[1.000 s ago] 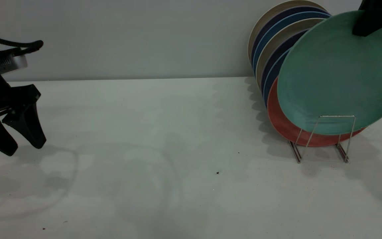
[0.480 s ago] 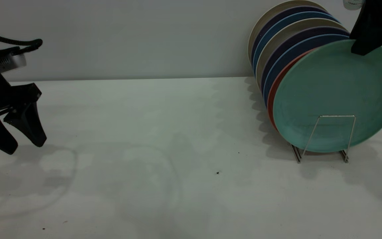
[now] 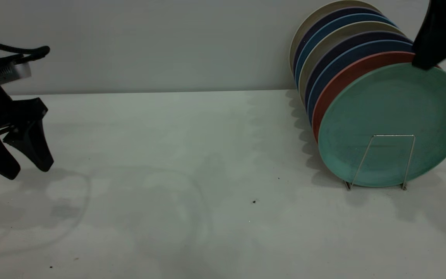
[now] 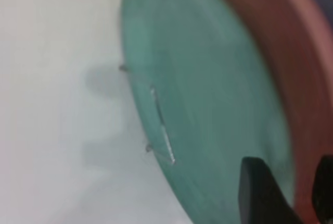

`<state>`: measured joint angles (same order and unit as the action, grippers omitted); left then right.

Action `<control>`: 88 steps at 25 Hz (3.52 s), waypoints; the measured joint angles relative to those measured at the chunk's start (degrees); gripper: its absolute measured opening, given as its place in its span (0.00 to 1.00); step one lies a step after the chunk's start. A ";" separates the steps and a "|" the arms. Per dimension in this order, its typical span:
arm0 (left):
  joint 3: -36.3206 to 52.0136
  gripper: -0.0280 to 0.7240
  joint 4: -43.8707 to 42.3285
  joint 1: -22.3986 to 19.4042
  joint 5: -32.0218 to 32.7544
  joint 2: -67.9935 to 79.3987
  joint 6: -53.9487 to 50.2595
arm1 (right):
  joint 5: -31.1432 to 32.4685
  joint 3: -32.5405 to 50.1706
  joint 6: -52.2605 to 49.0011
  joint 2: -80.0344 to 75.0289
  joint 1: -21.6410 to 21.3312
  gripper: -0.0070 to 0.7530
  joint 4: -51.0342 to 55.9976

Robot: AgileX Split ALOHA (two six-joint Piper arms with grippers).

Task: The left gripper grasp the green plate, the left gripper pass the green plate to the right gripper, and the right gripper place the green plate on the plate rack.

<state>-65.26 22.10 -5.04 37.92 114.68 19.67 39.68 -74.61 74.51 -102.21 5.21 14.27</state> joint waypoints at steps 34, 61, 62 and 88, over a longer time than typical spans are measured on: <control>15.04 0.79 -19.31 0.00 22.44 -58.31 -13.32 | 31.16 14.15 -67.87 41.28 -0.04 0.38 -11.09; 35.80 0.79 -18.76 0.00 28.58 -111.23 -17.42 | 27.98 45.74 -62.00 86.88 -0.04 0.31 -5.76; 35.80 0.79 -19.17 0.00 28.58 -111.72 -16.00 | 27.98 45.74 -62.00 88.48 -0.04 0.31 -5.76; 37.35 0.79 -16.54 0.83 27.29 -112.58 -13.59 | 25.65 47.56 -62.10 93.30 -0.04 0.31 -5.53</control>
<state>-27.91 5.57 -4.21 65.21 2.09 6.08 65.33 -27.05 12.40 -8.91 5.17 8.74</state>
